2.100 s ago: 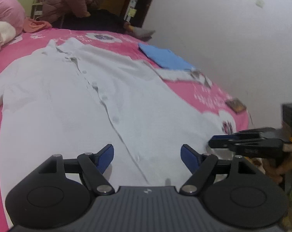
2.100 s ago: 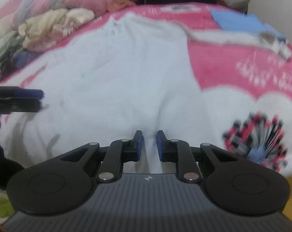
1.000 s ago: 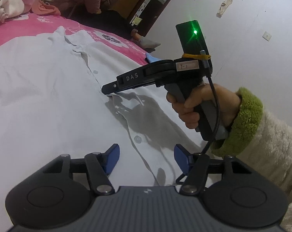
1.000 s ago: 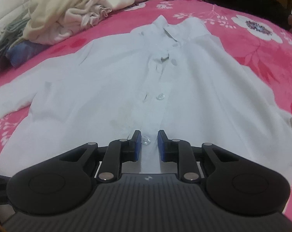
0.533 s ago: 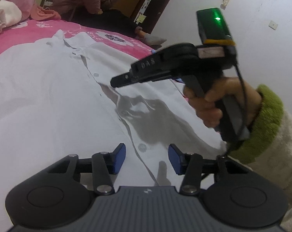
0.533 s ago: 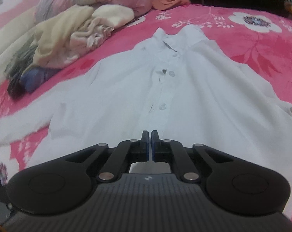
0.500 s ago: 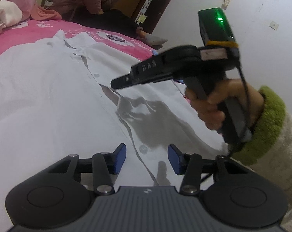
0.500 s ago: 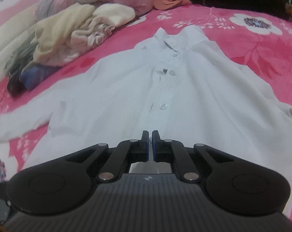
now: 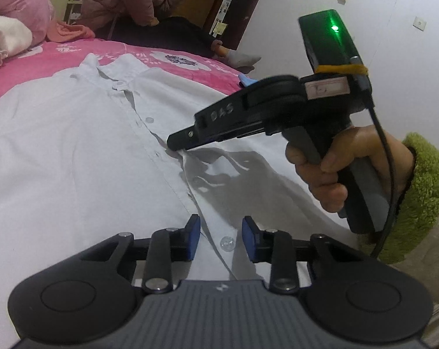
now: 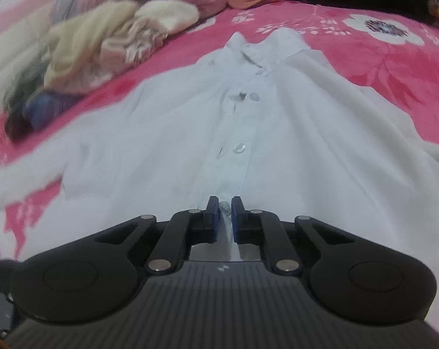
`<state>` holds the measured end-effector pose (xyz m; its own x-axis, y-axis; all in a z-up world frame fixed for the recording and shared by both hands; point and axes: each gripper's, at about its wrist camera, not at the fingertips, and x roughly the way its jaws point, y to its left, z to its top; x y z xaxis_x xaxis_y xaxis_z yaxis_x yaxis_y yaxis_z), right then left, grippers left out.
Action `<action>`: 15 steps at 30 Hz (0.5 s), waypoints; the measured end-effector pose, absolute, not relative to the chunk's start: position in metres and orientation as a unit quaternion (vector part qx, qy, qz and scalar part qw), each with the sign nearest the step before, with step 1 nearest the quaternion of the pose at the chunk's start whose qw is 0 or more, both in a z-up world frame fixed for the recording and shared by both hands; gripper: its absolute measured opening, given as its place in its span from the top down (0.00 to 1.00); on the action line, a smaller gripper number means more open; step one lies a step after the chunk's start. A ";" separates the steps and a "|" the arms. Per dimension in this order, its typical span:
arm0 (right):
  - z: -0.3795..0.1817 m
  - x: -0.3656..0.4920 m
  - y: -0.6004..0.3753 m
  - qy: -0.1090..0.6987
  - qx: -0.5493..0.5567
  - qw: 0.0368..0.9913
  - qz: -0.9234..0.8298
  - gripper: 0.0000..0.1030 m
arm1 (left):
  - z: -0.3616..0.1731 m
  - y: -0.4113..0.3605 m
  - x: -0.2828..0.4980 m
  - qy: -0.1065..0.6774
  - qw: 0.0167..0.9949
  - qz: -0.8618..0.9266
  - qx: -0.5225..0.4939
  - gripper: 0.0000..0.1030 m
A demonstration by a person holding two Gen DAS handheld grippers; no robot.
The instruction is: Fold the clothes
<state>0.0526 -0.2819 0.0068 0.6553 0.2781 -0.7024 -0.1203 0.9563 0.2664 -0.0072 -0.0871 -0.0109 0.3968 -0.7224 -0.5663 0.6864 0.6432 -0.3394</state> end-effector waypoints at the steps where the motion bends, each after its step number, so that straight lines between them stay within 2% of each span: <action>1: 0.007 0.051 -0.285 0.395 0.113 0.905 0.113 0.93 | -0.011 -0.087 -0.007 0.352 0.835 -0.422 -0.027 0.69; 5: 0.013 0.047 -0.292 0.368 0.159 0.905 0.141 0.93 | -0.010 -0.086 -0.007 0.353 0.834 -0.423 -0.029 0.69; 12: -0.006 0.059 -0.272 0.394 0.125 0.897 0.158 0.92 | -0.009 -0.084 -0.007 0.354 0.832 -0.425 -0.033 0.69; 15: -0.004 0.060 -0.270 0.398 0.127 0.894 0.161 0.90 | -0.006 -0.078 -0.008 0.353 0.831 -0.429 -0.040 0.63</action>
<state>0.0596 -0.2698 -0.0043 0.6313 0.3900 -0.6704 -0.1874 0.9155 0.3561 -0.0079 -0.0779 -0.0059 0.3836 -0.7409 -0.5512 0.6838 0.6291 -0.3696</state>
